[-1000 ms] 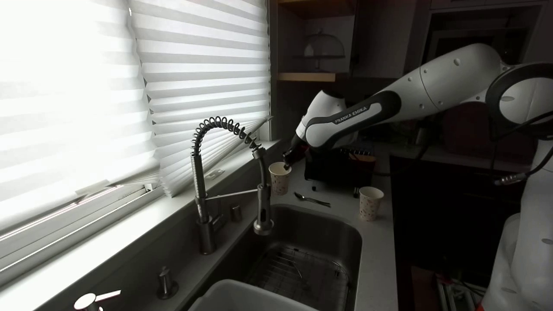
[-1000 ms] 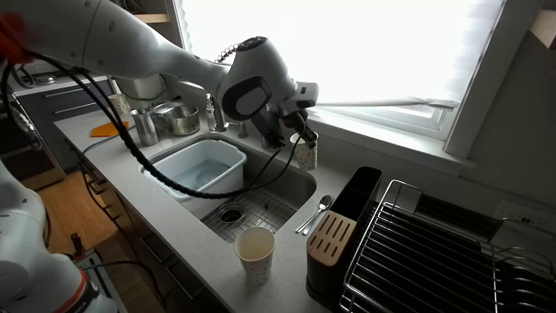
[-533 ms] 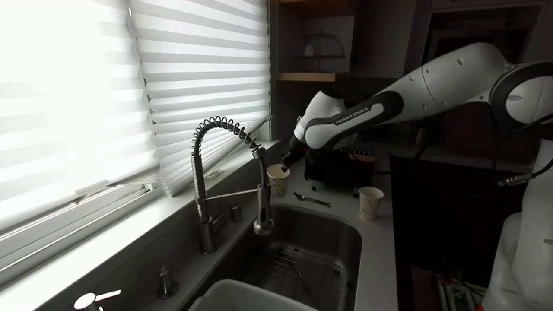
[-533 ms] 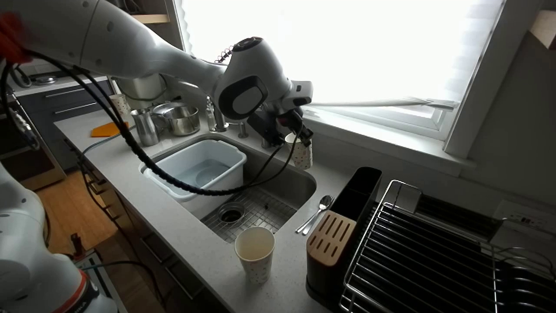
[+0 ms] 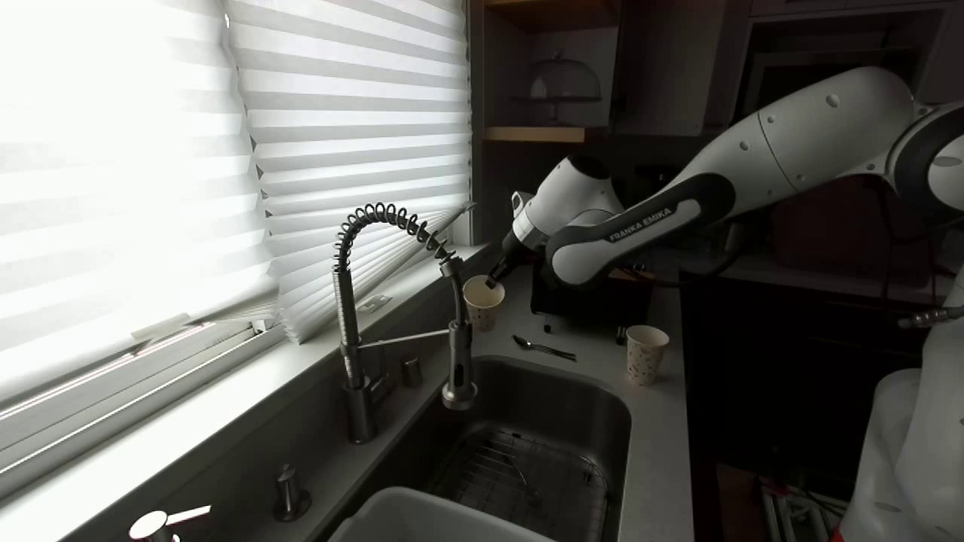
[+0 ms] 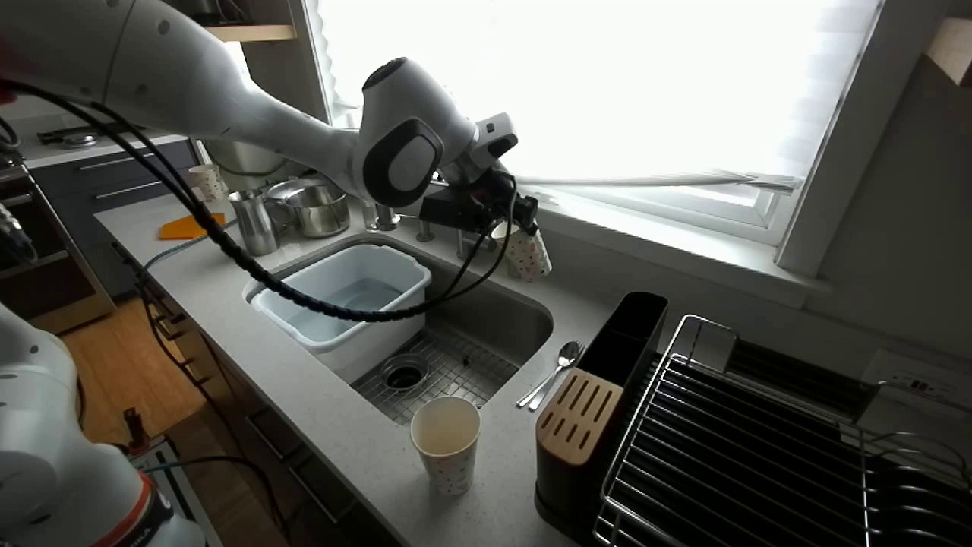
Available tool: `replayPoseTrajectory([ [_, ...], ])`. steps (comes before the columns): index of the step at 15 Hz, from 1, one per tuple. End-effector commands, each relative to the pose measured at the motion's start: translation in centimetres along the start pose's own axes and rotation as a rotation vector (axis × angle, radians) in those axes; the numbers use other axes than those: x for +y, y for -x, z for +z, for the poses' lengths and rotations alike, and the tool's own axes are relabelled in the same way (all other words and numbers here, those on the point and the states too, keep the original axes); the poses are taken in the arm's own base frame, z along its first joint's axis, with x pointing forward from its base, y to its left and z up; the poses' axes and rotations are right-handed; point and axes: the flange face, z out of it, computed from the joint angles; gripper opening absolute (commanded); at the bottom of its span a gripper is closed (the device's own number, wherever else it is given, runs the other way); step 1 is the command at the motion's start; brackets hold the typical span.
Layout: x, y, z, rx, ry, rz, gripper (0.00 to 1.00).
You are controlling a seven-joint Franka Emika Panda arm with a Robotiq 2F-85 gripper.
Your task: Pour the water out of the two cups into the sink
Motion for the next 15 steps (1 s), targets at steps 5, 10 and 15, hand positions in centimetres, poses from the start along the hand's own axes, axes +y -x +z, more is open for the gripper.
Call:
replayPoseTrajectory([
  [5,0.8,2.1,-3.3,0.088,0.171,-0.17,0.01],
  [10,-0.1,1.9,-6.0,0.124,0.276,-0.307,0.01],
  [15,-1.6,1.4,-8.2,0.175,0.406,-0.489,0.01],
])
